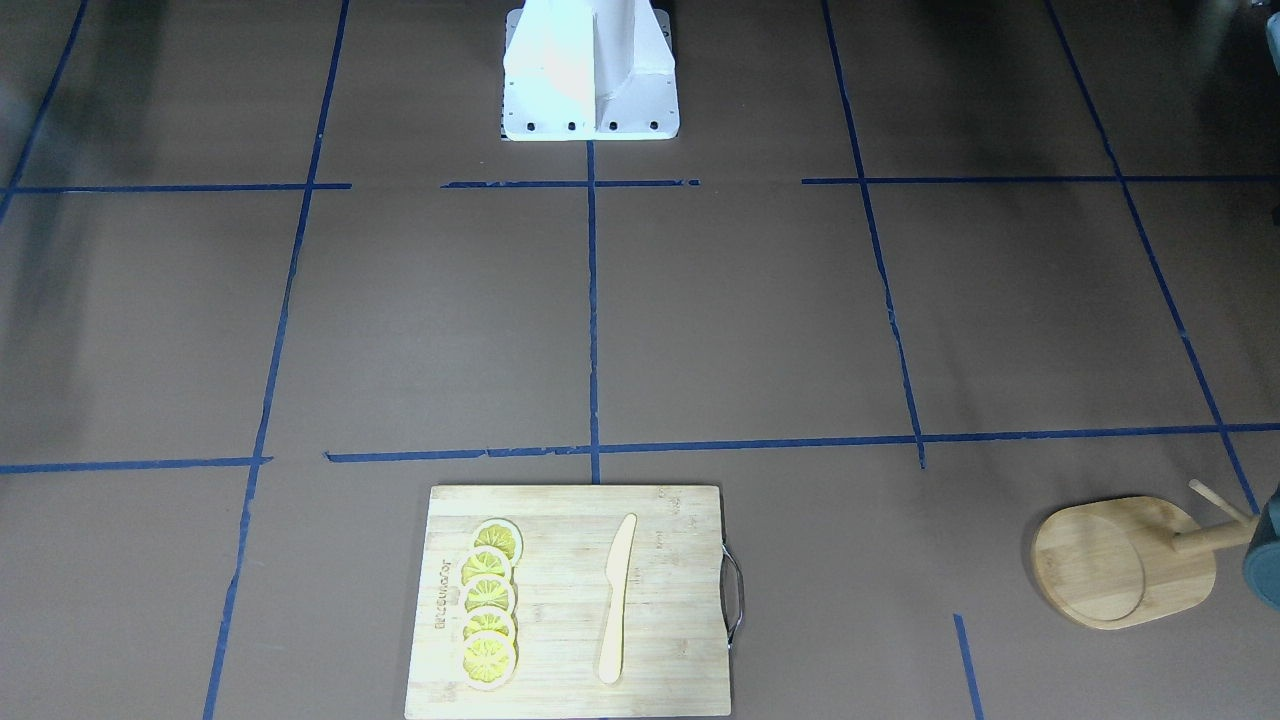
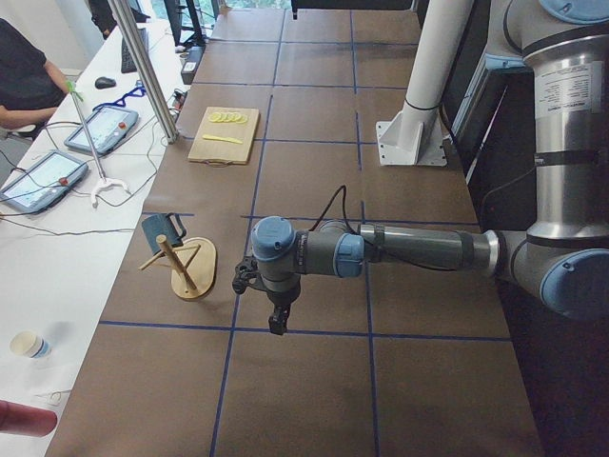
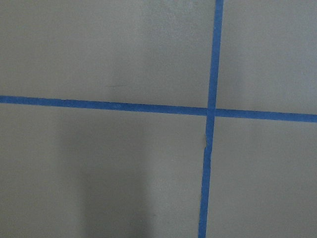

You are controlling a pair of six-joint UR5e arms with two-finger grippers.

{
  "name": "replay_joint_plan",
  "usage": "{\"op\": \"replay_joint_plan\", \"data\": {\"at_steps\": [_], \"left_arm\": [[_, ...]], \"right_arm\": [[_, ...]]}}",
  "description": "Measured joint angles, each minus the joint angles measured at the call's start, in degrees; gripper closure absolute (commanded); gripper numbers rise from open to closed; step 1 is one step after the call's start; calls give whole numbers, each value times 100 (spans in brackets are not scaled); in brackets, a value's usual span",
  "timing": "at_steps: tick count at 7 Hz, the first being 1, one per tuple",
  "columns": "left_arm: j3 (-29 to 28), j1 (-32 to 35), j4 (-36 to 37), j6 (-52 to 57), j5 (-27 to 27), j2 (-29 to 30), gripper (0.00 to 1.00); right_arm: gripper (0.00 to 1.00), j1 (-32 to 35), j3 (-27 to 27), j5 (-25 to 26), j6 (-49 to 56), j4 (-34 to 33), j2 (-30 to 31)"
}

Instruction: Hang cup on storage rack

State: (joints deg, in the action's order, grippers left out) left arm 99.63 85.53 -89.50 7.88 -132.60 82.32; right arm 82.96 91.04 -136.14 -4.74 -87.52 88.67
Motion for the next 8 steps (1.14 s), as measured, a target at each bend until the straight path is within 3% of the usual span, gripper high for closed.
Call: {"op": "replay_joint_plan", "data": {"at_steps": [3,8], "left_arm": [[83,33,-11,1,-8,-50,0],[131,46,-25,-33,-4,-51,0]], "right_arm": [[0,114,89,-173,54,-78,44],[0,261,148,108,34,-102,57]]}}
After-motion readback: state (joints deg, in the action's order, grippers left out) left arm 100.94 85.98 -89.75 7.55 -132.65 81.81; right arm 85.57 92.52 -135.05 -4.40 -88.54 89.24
